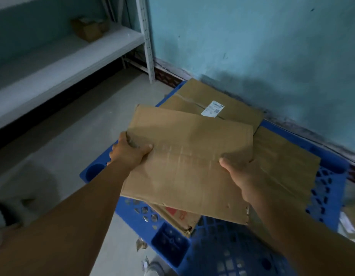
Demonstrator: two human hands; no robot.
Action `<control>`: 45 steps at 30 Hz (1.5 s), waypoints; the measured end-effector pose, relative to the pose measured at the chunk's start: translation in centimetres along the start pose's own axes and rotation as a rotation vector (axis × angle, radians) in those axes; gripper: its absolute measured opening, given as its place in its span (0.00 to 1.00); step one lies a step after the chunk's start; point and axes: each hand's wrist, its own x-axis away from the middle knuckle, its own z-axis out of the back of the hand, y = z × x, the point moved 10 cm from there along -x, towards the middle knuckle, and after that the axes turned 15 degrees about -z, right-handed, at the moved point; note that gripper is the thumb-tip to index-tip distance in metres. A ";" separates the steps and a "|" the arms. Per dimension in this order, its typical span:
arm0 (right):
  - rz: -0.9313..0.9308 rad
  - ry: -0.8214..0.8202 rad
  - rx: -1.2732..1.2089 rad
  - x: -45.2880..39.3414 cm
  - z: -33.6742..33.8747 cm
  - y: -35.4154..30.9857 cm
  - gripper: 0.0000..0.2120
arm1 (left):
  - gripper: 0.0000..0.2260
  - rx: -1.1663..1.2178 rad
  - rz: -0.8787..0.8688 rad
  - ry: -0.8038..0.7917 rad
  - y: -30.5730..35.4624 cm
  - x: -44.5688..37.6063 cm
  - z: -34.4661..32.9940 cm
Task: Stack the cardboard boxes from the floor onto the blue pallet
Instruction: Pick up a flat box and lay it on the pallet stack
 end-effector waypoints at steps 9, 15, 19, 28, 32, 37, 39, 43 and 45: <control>-0.041 0.065 -0.027 -2.4 0.8 -4.0 0.43 | 0.44 -0.058 -0.136 -0.102 6.3 -7.0 -1.6; -0.060 0.074 -0.193 -3.9 2.4 -6.4 0.43 | 0.46 -0.029 -0.236 -0.145 10.2 -10.2 -3.0; -0.034 0.076 -0.196 -6.2 3.1 -8.9 0.42 | 0.44 -0.033 -0.274 -0.116 12.3 -12.7 -4.1; -0.072 0.076 -0.359 -13.9 5.4 -13.6 0.36 | 0.45 -0.128 -0.317 -0.136 17.4 -20.7 -9.4; -0.054 0.103 -0.352 -17.6 6.8 -16.0 0.35 | 0.45 -0.129 -0.340 -0.155 20.1 -24.2 -12.3; -0.032 0.092 -0.332 -22.2 7.2 -17.9 0.36 | 0.43 -0.135 -0.360 -0.160 21.9 -27.3 -15.2; -0.036 0.095 -0.310 -23.4 7.1 -18.4 0.35 | 0.39 -0.162 -0.370 -0.147 22.2 -27.9 -15.9; -0.008 0.101 -0.300 -24.1 6.5 -19.0 0.34 | 0.34 -0.230 -0.385 -0.153 21.5 -28.3 -16.3; 0.015 0.112 -0.288 -24.0 6.4 -19.2 0.34 | 0.34 -0.299 -0.411 -0.176 21.0 -28.2 -16.5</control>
